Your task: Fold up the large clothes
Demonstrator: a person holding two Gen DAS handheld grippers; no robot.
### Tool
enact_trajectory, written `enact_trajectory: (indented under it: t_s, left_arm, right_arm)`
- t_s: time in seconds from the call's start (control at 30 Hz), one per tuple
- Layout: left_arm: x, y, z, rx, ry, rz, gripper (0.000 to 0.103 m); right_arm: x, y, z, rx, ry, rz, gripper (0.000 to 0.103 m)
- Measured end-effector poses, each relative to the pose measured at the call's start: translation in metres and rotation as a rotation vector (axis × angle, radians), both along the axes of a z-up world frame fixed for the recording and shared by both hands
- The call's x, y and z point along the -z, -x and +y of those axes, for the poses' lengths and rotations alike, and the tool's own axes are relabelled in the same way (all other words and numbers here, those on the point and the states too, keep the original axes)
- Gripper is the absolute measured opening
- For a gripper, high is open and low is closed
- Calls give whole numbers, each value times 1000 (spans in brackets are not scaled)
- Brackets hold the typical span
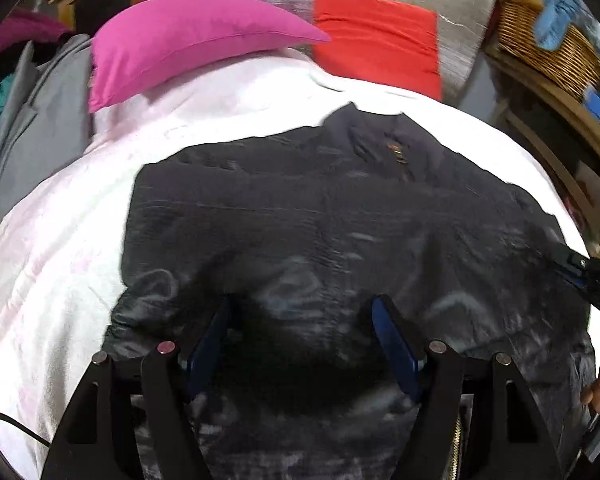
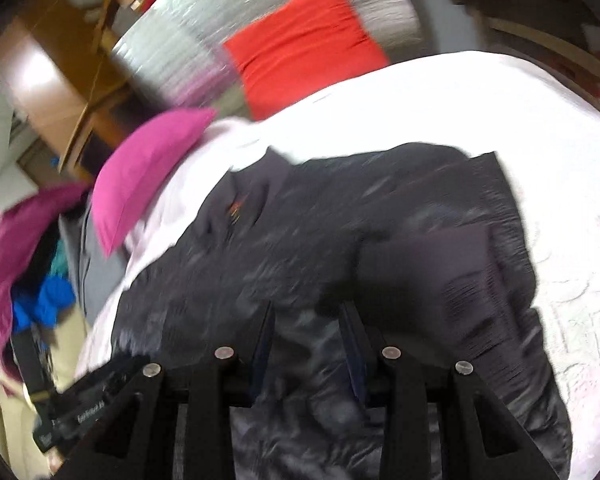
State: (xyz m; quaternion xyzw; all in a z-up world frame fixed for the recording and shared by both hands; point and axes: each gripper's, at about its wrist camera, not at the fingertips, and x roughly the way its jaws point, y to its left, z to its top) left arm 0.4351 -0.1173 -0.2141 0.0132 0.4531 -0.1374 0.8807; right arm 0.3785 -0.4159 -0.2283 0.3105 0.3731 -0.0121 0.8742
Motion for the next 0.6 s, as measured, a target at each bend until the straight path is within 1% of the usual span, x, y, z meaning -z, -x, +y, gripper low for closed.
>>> enact_trajectory:
  t_s: [0.03,0.07,0.1,0.2,0.33,0.4,0.43,0.5,0.57,0.6]
  left_arm:
    - [1,-1,0,-5,-1,5,74]
    - [4,-3,-1,-4,-8,13,74]
    - [8,-4,-3,2,-33,25,74]
    - [9,-2,-8,16,-69,14,74]
    - [-5,2,6,4,11,4,74]
    - [-16,3,23,-33,36,-32,74]
    - [-19,3,31,-53,41,-46,74]
    - [-25,2,55,-128,48,-65,75]
    - [-23,-4,76,-198,64,-55,77]
    - [-20,-8,89,-235,78,-37,77]
  right_arm:
    - [4,-3,-4,30,18,25,37]
    - [7,-6,-6,35,20,44,38]
    - [12,-9,-8,25,4,57,38]
    - [10,-9,-8,10,-6,52,38]
    - [-7,12,-21,25,-31,10,39]
    - [-14,27,-35,68,-40,-18,56]
    - [-16,34,-44,96,-40,-29,70]
    - [-17,49,-60,149,-38,-38,72]
    - [-14,57,-75,172,-64,-26,72]
    - [-10,58,-79,176,-80,-13,72]
